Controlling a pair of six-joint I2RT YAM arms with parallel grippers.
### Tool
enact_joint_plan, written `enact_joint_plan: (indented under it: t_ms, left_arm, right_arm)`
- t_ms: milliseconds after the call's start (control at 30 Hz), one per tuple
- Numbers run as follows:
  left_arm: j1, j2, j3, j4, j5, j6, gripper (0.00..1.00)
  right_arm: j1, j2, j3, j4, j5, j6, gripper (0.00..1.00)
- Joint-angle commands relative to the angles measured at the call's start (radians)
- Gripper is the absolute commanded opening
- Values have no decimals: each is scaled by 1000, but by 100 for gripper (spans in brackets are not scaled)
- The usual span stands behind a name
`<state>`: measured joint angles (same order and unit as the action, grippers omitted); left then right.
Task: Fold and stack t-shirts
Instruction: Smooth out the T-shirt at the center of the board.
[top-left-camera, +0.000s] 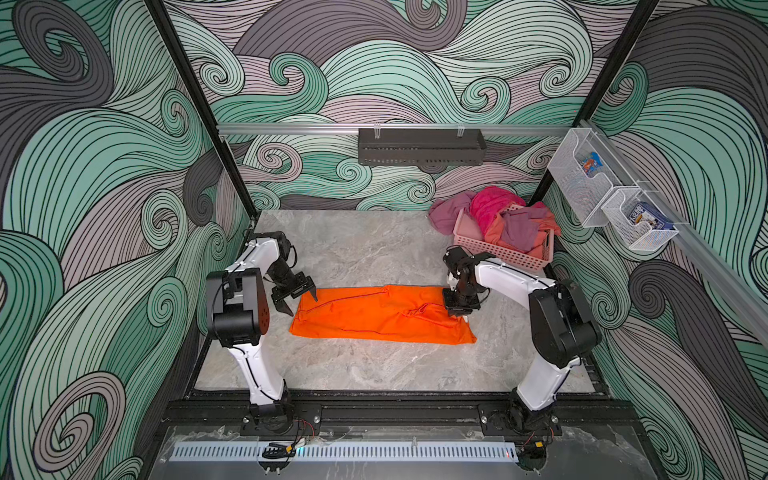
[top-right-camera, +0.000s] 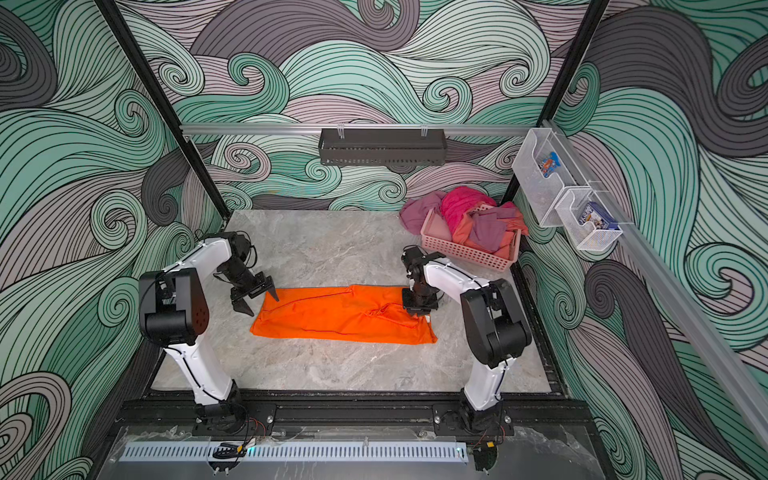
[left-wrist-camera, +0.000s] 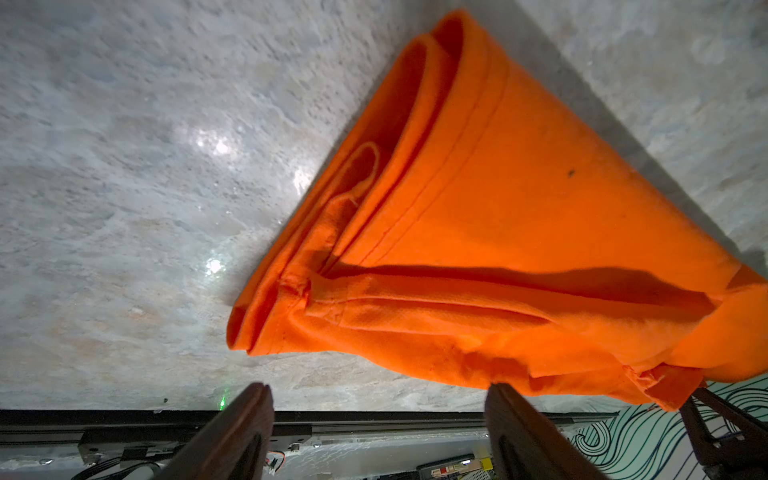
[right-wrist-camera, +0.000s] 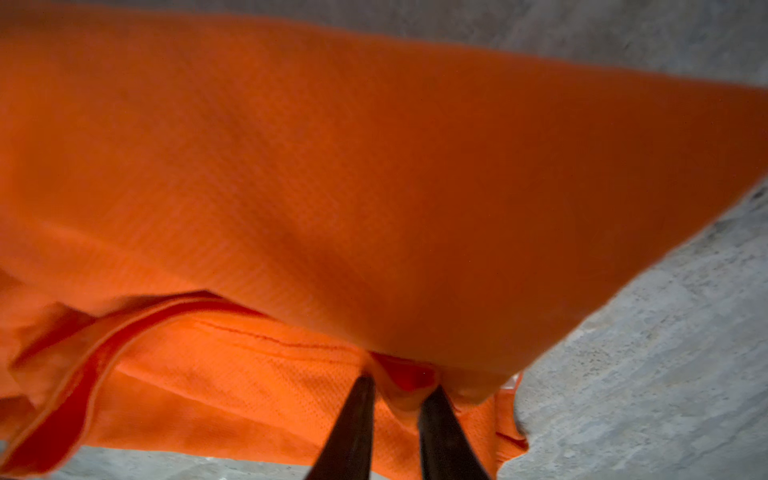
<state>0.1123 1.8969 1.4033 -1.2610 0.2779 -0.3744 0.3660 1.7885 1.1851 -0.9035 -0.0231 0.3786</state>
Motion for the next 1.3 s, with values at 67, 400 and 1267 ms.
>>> enact_joint_plan:
  t_ms: [67, 400, 1267]
  left_arm:
    - [7, 22, 31, -15, 9, 3, 84]
    - [9, 33, 31, -11, 20, -2, 84]
    - [9, 67, 65, -22, 33, -5, 84]
  right_arm:
    - [-2, -19, 29, 2, -42, 3, 2]
    - [28, -181, -23, -65, -127, 9, 0]
    - [190, -177, 53, -256, -34, 89, 46]
